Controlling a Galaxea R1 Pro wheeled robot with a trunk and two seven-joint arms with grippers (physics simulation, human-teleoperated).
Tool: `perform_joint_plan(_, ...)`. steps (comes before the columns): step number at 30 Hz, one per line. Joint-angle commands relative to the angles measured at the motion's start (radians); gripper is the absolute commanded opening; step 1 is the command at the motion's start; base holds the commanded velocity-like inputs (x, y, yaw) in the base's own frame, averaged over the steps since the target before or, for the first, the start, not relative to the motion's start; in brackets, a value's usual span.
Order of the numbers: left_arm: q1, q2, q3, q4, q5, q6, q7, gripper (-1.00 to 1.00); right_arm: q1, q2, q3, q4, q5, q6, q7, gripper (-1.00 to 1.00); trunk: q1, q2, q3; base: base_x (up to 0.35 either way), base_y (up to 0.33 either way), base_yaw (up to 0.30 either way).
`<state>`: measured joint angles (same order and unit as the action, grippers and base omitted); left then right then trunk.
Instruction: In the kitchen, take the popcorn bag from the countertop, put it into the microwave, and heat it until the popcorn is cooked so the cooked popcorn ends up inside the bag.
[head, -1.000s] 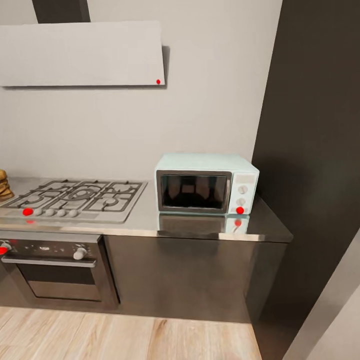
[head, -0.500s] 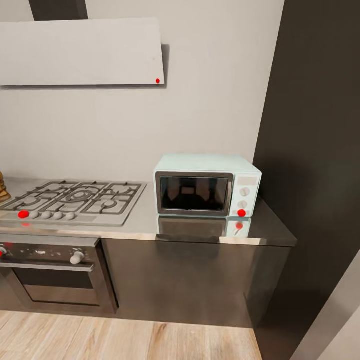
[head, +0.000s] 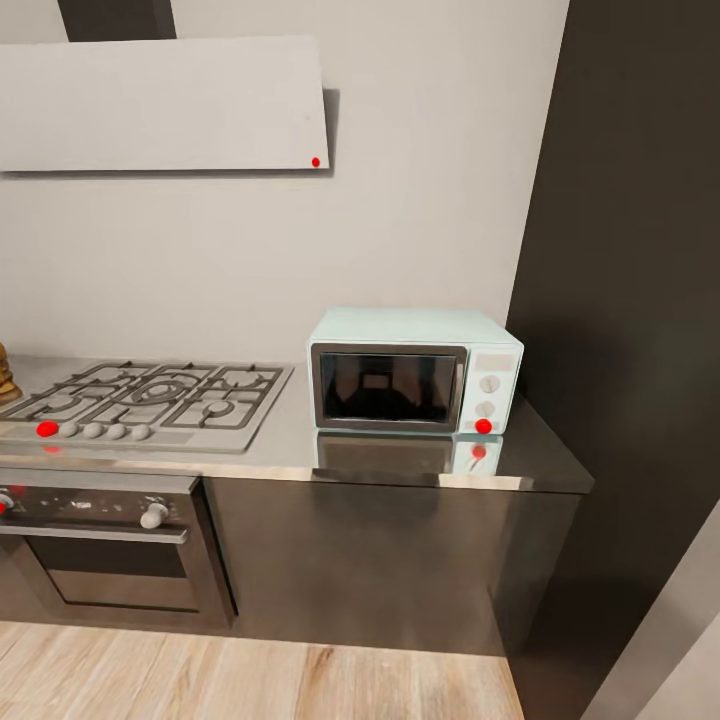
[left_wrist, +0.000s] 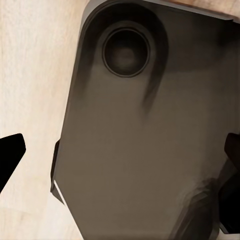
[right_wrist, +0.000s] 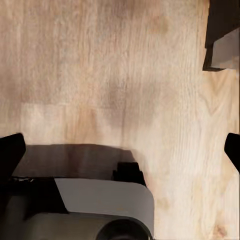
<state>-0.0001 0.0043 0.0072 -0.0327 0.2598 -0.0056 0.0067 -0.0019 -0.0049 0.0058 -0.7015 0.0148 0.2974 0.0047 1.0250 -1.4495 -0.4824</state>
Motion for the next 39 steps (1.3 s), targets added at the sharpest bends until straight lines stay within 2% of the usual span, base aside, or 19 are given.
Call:
perform_joint_plan(1, 0.000, 0.000, 0.000, -0.001, 0.004, -0.001, 0.000, 1.00, 0.000, 0.000, 0.000, -0.079, 0.001, 0.048, 0.001, 1.00, 0.000, 0.000, -0.001, 0.000, 0.000, 0.000)
perform_joint_plan(4, 0.000, -0.001, -0.001, -0.001, 0.004, -0.001, 0.000, 1.00, -0.001, 0.001, 0.000, -0.314, 0.001, 0.168, 0.001, 1.00, 0.000, 0.000, -0.001, 0.000, 0.000, 0.000)
perform_joint_plan(5, 0.000, -0.001, -0.001, -0.001, 0.004, -0.001, -0.001, 1.00, -0.011, 0.002, 0.000, -0.448, 0.001, 0.244, 0.000, 1.00, 0.000, 0.000, -0.001, 0.000, 0.000, 0.000)
perform_joint_plan(6, 0.000, -0.001, -0.002, -0.001, 0.004, 0.000, -0.001, 1.00, -0.033, 0.006, 0.000, -0.538, 0.000, 0.298, -0.001, 1.00, 0.000, 0.000, -0.001, 0.000, 0.000, 0.000)
perform_joint_plan(8, 0.000, -0.001, -0.002, -0.001, 0.004, 0.000, -0.001, 1.00, -0.105, 0.015, 0.000, -0.639, -0.001, 0.378, -0.001, 1.00, 0.000, 0.000, -0.001, 0.000, 0.000, 0.000)
perform_joint_plan(9, 0.000, -0.001, -0.002, -0.001, 0.004, 0.001, -0.001, 1.00, -0.180, 0.023, -0.001, -0.670, -0.004, 0.437, -0.002, 1.00, 0.000, 0.000, -0.001, 0.000, 0.000, 0.000)
perform_joint_plan(13, 0.000, -0.001, -0.002, -0.001, 0.004, 0.000, -0.001, 1.00, -0.344, 0.029, -0.001, -0.692, -0.006, 0.514, -0.019, 1.00, 0.000, 0.000, -0.001, 0.000, 0.000, 0.000)
perform_joint_plan(14, 0.000, -0.001, -0.001, -0.001, 0.004, 0.000, -0.001, 1.00, -0.411, 0.034, -0.001, -0.694, -0.008, 0.538, -0.039, 1.00, 0.000, 0.000, -0.001, 0.000, 0.000, 0.000)
perform_joint_plan(19, 0.000, -0.001, -0.002, -0.001, 0.004, -0.001, -0.001, 1.00, -0.601, 0.095, -0.001, -0.694, -0.010, 0.603, -0.096, 1.00, 0.000, 0.000, -0.001, 0.000, 0.000, 0.000)
perform_joint_plan(21, 0.000, -0.001, -0.002, -0.001, 0.004, -0.001, -0.001, 1.00, -0.643, 0.112, -0.001, -0.693, -0.011, 0.612, -0.124, 1.00, 0.000, 0.000, -0.001, 0.000, 0.000, 0.000)
perform_joint_plan(23, 0.000, -0.001, -0.002, -0.001, 0.003, -0.001, -0.001, 1.00, -0.698, 0.144, -0.001, -0.691, -0.013, 0.616, -0.175, 1.00, 0.000, 0.000, -0.001, 0.000, 0.000, 0.000)
perform_joint_plan(25, 0.000, -0.001, -0.003, -0.001, 0.003, -0.001, -0.001, 1.00, -0.722, 0.168, -0.001, -0.688, -0.016, 0.607, -0.215, 1.00, 0.000, 0.000, -0.001, 0.000, 0.000, 0.000)
perform_joint_plan(27, 0.000, -0.001, -0.003, -0.001, 0.003, -0.001, -0.001, 1.00, -0.730, 0.179, -0.001, -0.687, -0.019, 0.598, -0.231, 1.00, 0.000, 0.000, -0.001, 0.000, 0.000, 0.000)
perform_joint_plan(30, 0.000, -0.001, -0.003, -0.001, 0.003, -0.001, -0.001, 1.00, -0.728, 0.179, 0.001, -0.677, -0.019, 0.409, -0.229, 1.00, 0.000, 0.000, -0.001, 0.000, 0.000, 0.000)
perform_joint_plan(31, 0.000, -0.001, -0.003, -0.001, 0.003, -0.001, -0.001, 1.00, -0.730, 0.174, 0.001, -0.654, -0.020, 0.328, -0.219, 1.00, 0.000, 0.000, -0.001, 0.000, 0.000, 0.000)
perform_joint_plan(34, 0.000, -0.001, -0.003, -0.001, 0.003, -0.001, -0.001, 1.00, -0.731, 0.169, 0.000, -0.582, -0.014, 0.211, -0.168, 1.00, 0.000, 0.000, -0.001, 0.000, 0.000, 0.000)
perform_joint_plan(35, 0.000, -0.001, -0.003, -0.001, 0.003, -0.001, -0.001, 1.00, -0.730, 0.168, 0.001, -0.549, -0.009, 0.152, -0.130, 1.00, 0.000, 0.000, -0.001, 0.000, 0.000, 0.000)
perform_joint_plan(37, 0.000, -0.001, -0.003, -0.001, 0.003, -0.001, -0.001, 1.00, -0.729, 0.159, 0.000, -0.509, -0.010, 0.106, -0.079, 1.00, 0.000, 0.000, -0.001, 0.000, 0.000, 0.000)
perform_joint_plan(39, 0.000, -0.001, -0.003, -0.001, 0.003, -0.001, -0.001, 1.00, -0.725, 0.132, 0.000, -0.449, -0.003, 0.067, -0.044, 1.00, 0.000, 0.000, -0.001, 0.000, 0.000, 0.000)
